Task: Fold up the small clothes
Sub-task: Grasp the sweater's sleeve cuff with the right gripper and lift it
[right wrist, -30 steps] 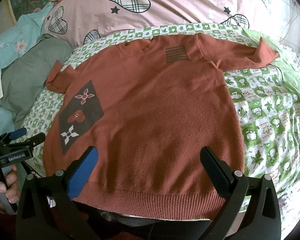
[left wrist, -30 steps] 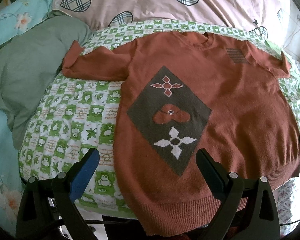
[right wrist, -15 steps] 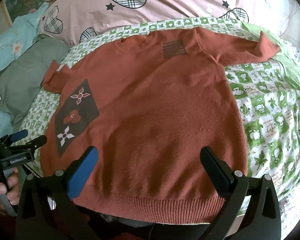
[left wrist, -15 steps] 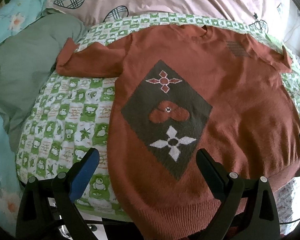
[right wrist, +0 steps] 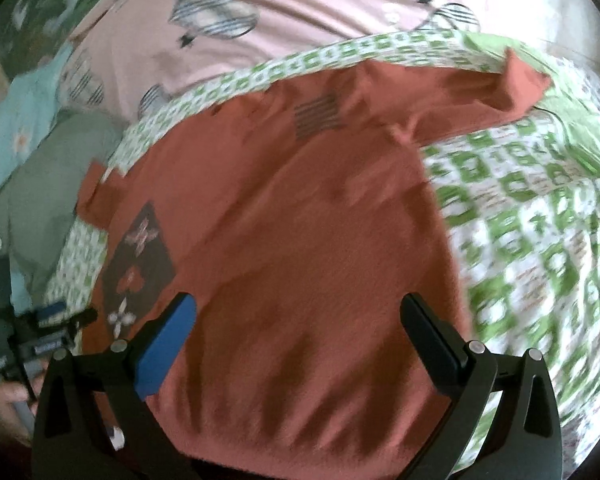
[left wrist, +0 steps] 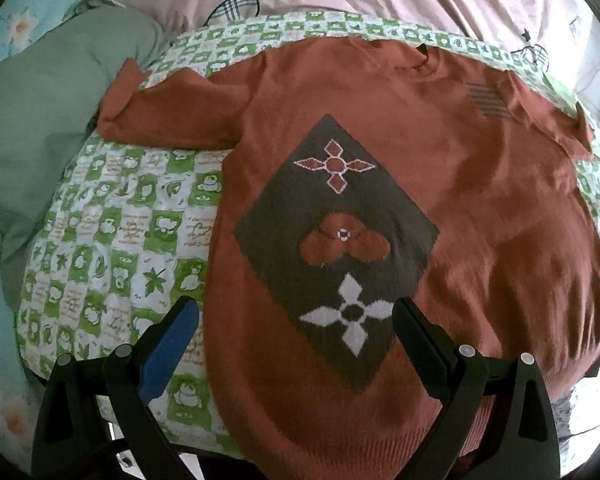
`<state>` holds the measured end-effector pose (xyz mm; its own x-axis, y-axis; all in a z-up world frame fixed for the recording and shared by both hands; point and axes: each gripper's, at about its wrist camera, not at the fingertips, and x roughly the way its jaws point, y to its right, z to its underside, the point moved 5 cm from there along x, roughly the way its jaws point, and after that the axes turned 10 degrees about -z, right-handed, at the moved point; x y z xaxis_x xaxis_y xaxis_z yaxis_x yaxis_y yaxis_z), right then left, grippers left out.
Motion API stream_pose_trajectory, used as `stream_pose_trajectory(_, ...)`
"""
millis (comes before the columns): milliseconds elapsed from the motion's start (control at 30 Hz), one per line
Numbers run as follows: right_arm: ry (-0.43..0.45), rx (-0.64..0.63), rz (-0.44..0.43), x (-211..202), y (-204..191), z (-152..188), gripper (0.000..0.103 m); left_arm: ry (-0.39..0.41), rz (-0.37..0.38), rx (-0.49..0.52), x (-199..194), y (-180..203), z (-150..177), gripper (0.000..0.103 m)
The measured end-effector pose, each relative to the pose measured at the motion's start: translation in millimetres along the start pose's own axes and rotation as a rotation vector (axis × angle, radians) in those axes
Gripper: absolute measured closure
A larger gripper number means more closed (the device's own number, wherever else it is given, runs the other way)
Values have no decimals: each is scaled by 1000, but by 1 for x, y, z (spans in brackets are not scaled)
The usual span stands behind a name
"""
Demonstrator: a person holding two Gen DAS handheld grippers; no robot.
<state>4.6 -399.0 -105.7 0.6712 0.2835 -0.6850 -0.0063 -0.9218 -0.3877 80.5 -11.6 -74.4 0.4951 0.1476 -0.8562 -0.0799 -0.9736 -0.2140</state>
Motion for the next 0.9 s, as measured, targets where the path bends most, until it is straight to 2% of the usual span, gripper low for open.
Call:
stream_pose_trajectory(100,44,51,28,-8,32,-23,1,-4,4,3,4,4,-7,5)
stream_pose_trajectory(233,127,150,1,-14,78,-55,2,-13,1,11,11,11,-15,5)
stream_pose_trajectory(267,159,171,11,-17,94,-67,4,-20,8,11,13,14,-17,5)
stream_pose_trajectory(500,284,340,64,-14,204,-134,39,-37,16,37,24,31,-27,5)
stream_pose_trajectory(600,328,461,60,-2,261,-163,45,-36,22,40,30,35,-35,5)
stream_pose_trajectory(767,390,536,115,12,335,-202,51,-60,25,24,44,42,-52,5)
stream_pose_trajectory(900,438,614,99,32,389,-228,51,-80,26,14,54,50,-60,5)
